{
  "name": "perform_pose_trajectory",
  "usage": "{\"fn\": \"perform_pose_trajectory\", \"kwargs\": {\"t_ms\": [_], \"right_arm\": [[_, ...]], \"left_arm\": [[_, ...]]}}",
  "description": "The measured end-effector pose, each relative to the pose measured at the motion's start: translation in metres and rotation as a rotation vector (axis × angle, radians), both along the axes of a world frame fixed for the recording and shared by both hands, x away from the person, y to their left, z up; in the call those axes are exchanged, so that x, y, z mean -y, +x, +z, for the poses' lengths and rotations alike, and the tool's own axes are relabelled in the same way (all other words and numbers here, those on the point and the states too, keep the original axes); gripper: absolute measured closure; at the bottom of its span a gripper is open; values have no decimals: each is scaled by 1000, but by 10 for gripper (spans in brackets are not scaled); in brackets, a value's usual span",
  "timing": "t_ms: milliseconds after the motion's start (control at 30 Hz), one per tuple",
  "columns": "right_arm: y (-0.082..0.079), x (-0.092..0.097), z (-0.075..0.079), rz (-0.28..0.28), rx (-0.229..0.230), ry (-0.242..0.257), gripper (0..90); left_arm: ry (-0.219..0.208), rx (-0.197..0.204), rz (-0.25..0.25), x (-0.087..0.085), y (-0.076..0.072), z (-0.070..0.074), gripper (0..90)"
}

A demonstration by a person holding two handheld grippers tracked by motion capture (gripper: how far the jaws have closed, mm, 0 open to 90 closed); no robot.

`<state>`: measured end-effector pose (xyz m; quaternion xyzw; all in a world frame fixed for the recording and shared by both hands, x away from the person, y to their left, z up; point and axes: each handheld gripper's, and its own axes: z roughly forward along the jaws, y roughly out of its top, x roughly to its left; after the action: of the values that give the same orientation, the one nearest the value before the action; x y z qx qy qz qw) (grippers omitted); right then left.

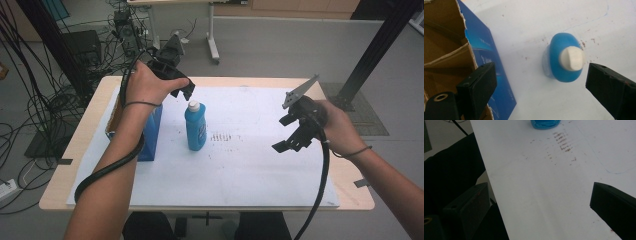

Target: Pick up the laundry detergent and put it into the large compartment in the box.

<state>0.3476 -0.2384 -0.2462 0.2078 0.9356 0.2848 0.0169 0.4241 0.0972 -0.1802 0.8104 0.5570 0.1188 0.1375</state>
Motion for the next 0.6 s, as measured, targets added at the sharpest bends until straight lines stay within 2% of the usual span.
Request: {"fn": "perform_pose_trajectory", "kwargs": {"t_ms": [400,600], "right_arm": [[2,0,2,2,3,2,28],[2,1,3,6,5,8,28]], "left_arm": [[-8,17,-39,21,-4,17,104],[-10,16,-53,30,-4,20,104]]}}
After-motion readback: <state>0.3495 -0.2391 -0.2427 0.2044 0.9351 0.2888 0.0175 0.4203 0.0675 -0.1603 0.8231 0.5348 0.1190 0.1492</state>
